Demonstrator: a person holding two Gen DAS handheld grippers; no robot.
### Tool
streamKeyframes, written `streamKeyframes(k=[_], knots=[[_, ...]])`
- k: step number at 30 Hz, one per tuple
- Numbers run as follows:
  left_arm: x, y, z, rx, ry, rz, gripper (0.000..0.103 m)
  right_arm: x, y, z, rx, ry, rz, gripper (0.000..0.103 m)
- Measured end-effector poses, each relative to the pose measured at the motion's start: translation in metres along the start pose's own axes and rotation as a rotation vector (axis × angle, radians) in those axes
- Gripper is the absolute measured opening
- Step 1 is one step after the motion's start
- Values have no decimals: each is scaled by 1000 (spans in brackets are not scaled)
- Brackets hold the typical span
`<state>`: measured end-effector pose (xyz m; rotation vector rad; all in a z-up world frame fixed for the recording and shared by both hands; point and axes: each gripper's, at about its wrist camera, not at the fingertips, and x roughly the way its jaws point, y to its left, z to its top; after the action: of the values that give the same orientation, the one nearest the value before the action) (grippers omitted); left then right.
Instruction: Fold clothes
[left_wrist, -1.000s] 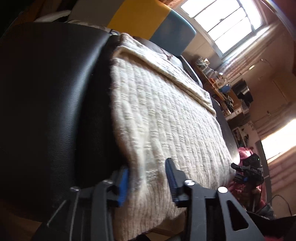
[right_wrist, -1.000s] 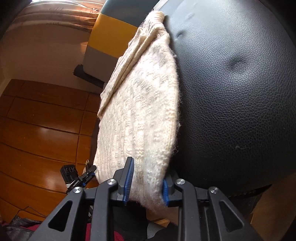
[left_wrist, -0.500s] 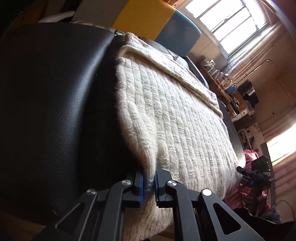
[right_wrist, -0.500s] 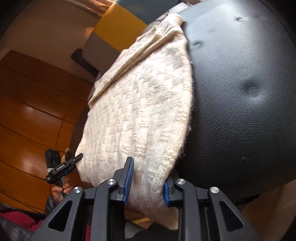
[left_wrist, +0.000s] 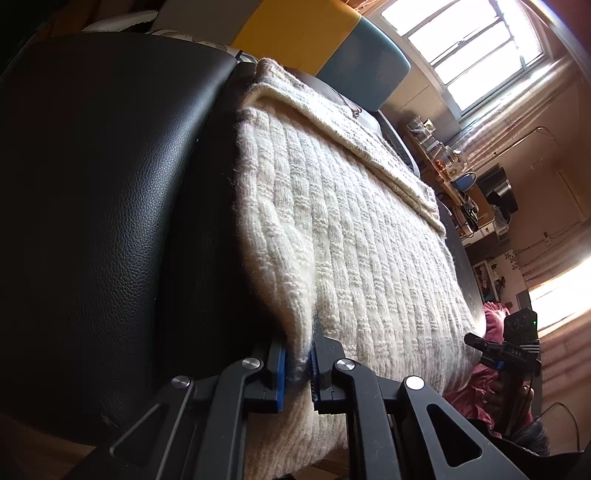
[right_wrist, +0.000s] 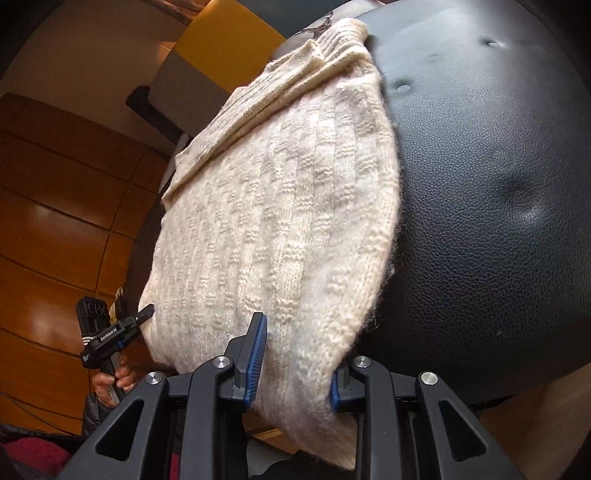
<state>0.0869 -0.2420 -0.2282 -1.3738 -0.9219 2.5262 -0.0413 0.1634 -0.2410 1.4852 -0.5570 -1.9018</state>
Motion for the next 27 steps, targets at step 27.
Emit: streamKeyframes(k=[27], knots=[[-40,-19,62,-117,-157,-332,7,-39,56,84,-129,-164,229,7]])
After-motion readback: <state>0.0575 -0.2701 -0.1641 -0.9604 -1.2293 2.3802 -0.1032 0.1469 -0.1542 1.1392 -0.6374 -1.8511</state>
